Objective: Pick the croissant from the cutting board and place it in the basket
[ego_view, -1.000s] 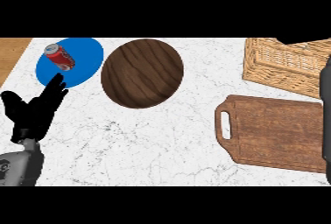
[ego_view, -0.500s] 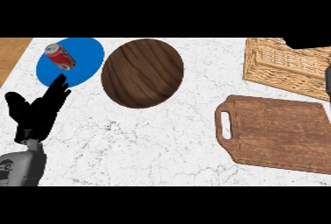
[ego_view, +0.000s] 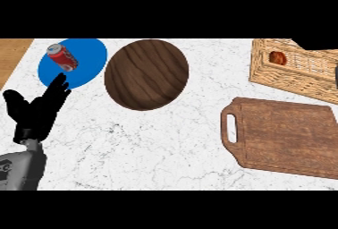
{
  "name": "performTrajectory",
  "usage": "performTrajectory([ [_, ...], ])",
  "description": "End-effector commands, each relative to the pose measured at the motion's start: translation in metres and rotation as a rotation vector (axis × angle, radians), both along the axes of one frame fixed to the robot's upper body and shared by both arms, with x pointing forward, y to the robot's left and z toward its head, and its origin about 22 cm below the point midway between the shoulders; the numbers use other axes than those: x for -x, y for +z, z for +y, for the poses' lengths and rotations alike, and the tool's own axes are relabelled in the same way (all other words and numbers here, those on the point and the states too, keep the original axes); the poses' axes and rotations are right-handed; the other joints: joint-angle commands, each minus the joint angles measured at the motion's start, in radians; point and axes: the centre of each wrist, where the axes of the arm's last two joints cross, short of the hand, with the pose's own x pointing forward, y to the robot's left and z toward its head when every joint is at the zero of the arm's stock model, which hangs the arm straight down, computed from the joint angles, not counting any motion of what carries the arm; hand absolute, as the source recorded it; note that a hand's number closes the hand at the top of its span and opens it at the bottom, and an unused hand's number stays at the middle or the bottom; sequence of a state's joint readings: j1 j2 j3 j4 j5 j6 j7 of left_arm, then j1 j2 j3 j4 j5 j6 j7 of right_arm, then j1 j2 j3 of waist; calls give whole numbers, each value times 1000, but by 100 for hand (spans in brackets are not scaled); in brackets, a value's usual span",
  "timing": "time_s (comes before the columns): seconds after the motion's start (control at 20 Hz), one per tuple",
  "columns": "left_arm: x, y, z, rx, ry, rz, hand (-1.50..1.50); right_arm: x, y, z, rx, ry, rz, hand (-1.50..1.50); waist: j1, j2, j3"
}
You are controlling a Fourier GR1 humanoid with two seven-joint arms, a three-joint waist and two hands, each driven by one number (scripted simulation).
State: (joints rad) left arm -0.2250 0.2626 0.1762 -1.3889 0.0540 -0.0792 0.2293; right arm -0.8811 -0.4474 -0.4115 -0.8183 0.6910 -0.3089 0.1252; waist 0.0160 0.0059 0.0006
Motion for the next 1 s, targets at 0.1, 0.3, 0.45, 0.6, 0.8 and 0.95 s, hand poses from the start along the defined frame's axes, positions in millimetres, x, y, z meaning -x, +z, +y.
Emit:
performTrajectory([
  [0.1, 6, -17, -2, 7, -2, 7, 0, -7, 4, -6, -32, 94, -46, -150, -3, -2, 0],
  [0.3, -6, 5, -6, -5, -6, -4, 0, 3, 3, -40, -136, -25, -160, -150, -1, 0, 1],
  [0.45, 1, -7, -3, 1, 9, 15, 0, 7, 15, -49, -285, -78, -254, -150, -8, -3, 1],
  [0.6, -4, 3, -16, 0, 11, -5, 0, 21, 27, -77, -398, -136, -319, -150, -17, -5, 1],
  [0.8, 13, -15, 0, 8, 19, 1, 0, 64, 22, -142, -455, -132, -326, -150, -17, -4, 1],
  [0.95, 11, -2, 1, 2, 23, 15, 0, 102, 38, -184, -482, -85, -277, -150, -25, -8, 1],
])
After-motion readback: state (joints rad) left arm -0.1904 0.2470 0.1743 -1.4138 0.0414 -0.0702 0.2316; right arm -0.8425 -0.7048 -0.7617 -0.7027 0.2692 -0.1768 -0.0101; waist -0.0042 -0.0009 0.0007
